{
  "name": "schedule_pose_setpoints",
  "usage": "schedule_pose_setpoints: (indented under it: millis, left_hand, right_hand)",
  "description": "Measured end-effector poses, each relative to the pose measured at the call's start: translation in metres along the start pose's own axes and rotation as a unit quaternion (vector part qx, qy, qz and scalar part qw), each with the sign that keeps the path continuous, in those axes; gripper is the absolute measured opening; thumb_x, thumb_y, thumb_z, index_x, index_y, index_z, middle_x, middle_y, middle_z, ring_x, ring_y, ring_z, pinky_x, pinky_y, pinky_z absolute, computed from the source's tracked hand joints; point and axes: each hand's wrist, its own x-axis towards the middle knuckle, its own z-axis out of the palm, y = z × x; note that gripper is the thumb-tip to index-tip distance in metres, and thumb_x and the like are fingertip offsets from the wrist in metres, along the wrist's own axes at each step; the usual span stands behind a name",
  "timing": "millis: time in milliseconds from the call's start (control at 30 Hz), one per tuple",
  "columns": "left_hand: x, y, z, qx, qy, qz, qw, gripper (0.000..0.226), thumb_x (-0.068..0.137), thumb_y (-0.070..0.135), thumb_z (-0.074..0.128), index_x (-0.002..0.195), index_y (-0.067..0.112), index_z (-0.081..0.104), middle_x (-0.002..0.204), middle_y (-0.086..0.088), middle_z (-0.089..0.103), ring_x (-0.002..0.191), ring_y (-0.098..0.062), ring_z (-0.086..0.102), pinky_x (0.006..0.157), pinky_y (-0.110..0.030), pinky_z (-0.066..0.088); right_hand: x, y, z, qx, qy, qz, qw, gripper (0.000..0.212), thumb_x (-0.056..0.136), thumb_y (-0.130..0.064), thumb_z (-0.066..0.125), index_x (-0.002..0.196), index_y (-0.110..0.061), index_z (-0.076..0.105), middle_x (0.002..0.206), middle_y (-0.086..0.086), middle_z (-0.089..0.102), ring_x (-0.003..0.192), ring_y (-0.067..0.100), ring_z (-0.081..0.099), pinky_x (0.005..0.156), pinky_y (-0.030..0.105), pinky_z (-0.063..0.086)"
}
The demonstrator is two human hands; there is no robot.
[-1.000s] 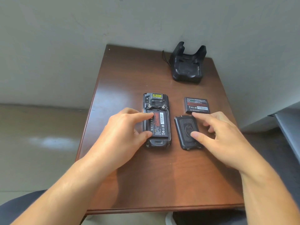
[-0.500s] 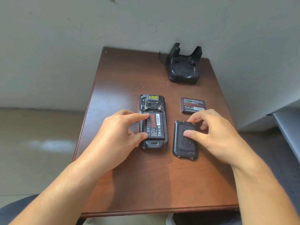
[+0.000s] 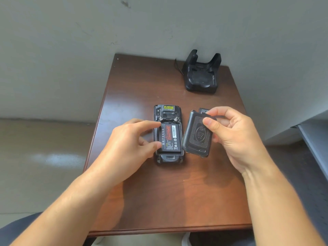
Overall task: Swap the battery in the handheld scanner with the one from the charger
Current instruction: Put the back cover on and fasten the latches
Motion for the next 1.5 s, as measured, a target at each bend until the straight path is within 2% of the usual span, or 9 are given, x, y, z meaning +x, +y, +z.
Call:
schedule_pose_setpoints:
  millis: [133, 267, 367, 467, 567, 667, 933, 1300, 1500]
  left_hand:
    - [0.0, 0.004, -0.001, -0.09, 0.067, -0.004, 0.994, 0.036, 0.083, 0.026, 0.079, 0.119, 0.031, 0.074, 0.094, 0.014, 0.077, 0.085, 0.004, 0.072, 0.088, -0.015, 0.051]
    - [0.002, 0.008, 0.0, -0.234, 0.05, -0.041, 0.97, 0.037, 0.084, 0.02, 0.079, 0.12, 0.021, 0.074, 0.103, 0.007, 0.081, 0.094, -0.007, 0.077, 0.085, -0.035, 0.062]
    - [0.005, 0.008, -0.001, -0.255, 0.046, -0.067, 0.963, 0.028, 0.083, 0.017, 0.079, 0.11, 0.02, 0.077, 0.09, 0.001, 0.082, 0.081, -0.011, 0.077, 0.083, -0.044, 0.063]
    - [0.008, 0.007, -0.002, -0.277, 0.035, -0.067, 0.958, 0.019, 0.083, 0.013, 0.079, 0.101, 0.019, 0.078, 0.085, -0.006, 0.082, 0.076, -0.026, 0.077, 0.08, -0.052, 0.062]
    - [0.012, 0.003, -0.001, -0.302, 0.035, -0.076, 0.95, 0.017, 0.084, 0.008, 0.077, 0.098, 0.017, 0.077, 0.084, -0.004, 0.082, 0.077, -0.02, 0.077, 0.073, -0.036, 0.063]
    - [0.014, 0.0, 0.002, -0.332, 0.02, -0.095, 0.938, 0.019, 0.085, 0.006, 0.076, 0.102, 0.014, 0.076, 0.086, -0.004, 0.081, 0.076, -0.007, 0.074, 0.07, -0.021, 0.06]
    - [0.013, -0.01, 0.013, -0.294, 0.022, -0.077, 0.952, 0.024, 0.086, 0.008, 0.076, 0.11, 0.013, 0.074, 0.09, -0.005, 0.081, 0.079, -0.009, 0.075, 0.07, -0.022, 0.058]
    - [0.006, -0.014, 0.015, -0.229, 0.054, -0.035, 0.971, 0.022, 0.081, 0.01, 0.081, 0.1, 0.02, 0.078, 0.081, 0.001, 0.076, 0.072, -0.013, 0.071, 0.068, -0.025, 0.059]
    - [0.008, -0.019, 0.02, -0.211, 0.056, -0.055, 0.974, 0.018, 0.081, 0.012, 0.081, 0.096, 0.021, 0.077, 0.078, 0.003, 0.077, 0.071, -0.011, 0.072, 0.073, -0.035, 0.063]
  right_hand:
    - [0.002, -0.002, 0.028, 0.031, -0.003, -0.027, 0.999, 0.018, 0.086, 0.0, 0.074, 0.091, -0.016, 0.068, 0.073, -0.001, 0.075, 0.059, 0.004, 0.065, 0.051, 0.012, 0.044]
    - [0.003, -0.001, 0.053, 0.04, -0.027, -0.042, 0.998, 0.019, 0.085, -0.003, 0.077, 0.097, -0.016, 0.07, 0.085, 0.004, 0.077, 0.074, 0.016, 0.073, 0.064, 0.024, 0.056]
    - [0.004, -0.001, 0.06, 0.043, -0.029, -0.046, 0.998, 0.018, 0.085, -0.003, 0.077, 0.098, -0.015, 0.071, 0.083, 0.0, 0.077, 0.076, 0.017, 0.074, 0.067, 0.029, 0.058]
    - [0.004, 0.001, 0.062, 0.022, -0.018, -0.057, 0.998, 0.017, 0.087, -0.008, 0.077, 0.1, -0.019, 0.074, 0.091, 0.003, 0.076, 0.077, 0.012, 0.071, 0.064, 0.022, 0.055]
    - [0.003, 0.004, 0.058, -0.037, -0.021, -0.066, 0.997, 0.021, 0.089, -0.013, 0.076, 0.106, -0.026, 0.076, 0.095, -0.008, 0.074, 0.081, -0.005, 0.069, 0.069, 0.015, 0.052]
    - [0.001, 0.01, 0.051, -0.089, -0.024, -0.063, 0.994, 0.029, 0.09, -0.012, 0.075, 0.113, -0.029, 0.075, 0.101, -0.008, 0.074, 0.089, -0.002, 0.07, 0.08, 0.023, 0.056]
    - [-0.002, 0.023, 0.044, -0.082, -0.012, -0.051, 0.995, 0.036, 0.085, -0.013, 0.079, 0.12, -0.024, 0.073, 0.109, 0.008, 0.075, 0.096, 0.028, 0.075, 0.091, 0.051, 0.06]
    - [-0.007, 0.027, 0.038, -0.086, -0.036, -0.087, 0.992, 0.033, 0.083, -0.022, 0.077, 0.115, -0.028, 0.071, 0.105, 0.015, 0.074, 0.098, 0.033, 0.072, 0.095, 0.056, 0.055]
    - [-0.005, 0.032, 0.041, -0.126, -0.029, -0.076, 0.989, 0.033, 0.086, -0.019, 0.078, 0.117, -0.03, 0.07, 0.101, 0.009, 0.074, 0.094, 0.025, 0.071, 0.09, 0.049, 0.058]
